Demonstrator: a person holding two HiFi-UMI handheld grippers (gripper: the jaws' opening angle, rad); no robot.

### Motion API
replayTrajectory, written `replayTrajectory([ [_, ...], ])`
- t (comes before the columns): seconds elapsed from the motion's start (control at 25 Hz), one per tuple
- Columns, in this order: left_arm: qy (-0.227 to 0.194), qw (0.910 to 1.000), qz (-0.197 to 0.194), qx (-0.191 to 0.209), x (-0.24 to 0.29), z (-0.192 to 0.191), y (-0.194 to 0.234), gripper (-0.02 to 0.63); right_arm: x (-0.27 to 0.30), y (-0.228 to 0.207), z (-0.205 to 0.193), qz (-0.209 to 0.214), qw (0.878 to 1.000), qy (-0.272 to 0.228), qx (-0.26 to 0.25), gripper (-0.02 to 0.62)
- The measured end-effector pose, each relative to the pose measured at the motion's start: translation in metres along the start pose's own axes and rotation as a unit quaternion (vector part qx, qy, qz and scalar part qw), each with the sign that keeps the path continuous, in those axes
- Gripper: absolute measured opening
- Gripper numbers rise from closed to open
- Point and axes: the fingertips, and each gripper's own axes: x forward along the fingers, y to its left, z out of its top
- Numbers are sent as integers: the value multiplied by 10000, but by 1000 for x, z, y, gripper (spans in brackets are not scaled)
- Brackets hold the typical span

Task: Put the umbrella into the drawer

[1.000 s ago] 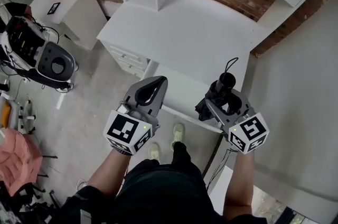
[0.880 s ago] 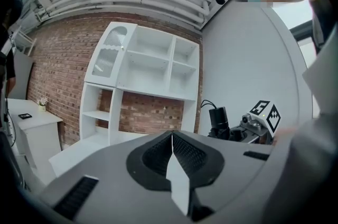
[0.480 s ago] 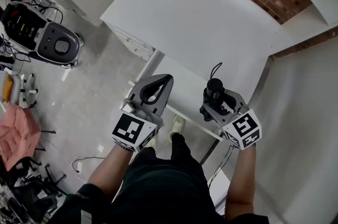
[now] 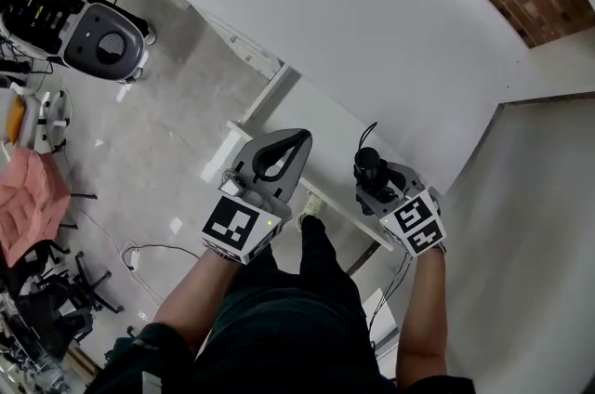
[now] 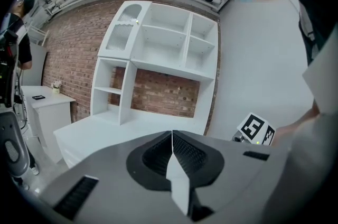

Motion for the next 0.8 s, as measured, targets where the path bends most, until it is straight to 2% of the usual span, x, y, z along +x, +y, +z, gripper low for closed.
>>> replayTrajectory([
  [0.28, 302, 9995, 105, -84, -1, -25, 8, 9, 46, 3, -33, 231, 9993, 287, 3, 199],
  [0.52, 424, 9987, 227, -139, -3, -35, 18, 9, 81, 13, -70, 561, 9930, 1037, -37, 199],
  [0.64, 486, 9983, 281, -167, -7, -35, 23, 9, 91, 16, -71, 612, 9895, 1304, -116, 199],
  [0.8, 581, 9977, 313, -163, -8, -39, 26, 9, 115, 17, -67, 743, 9892, 1262, 26, 199],
])
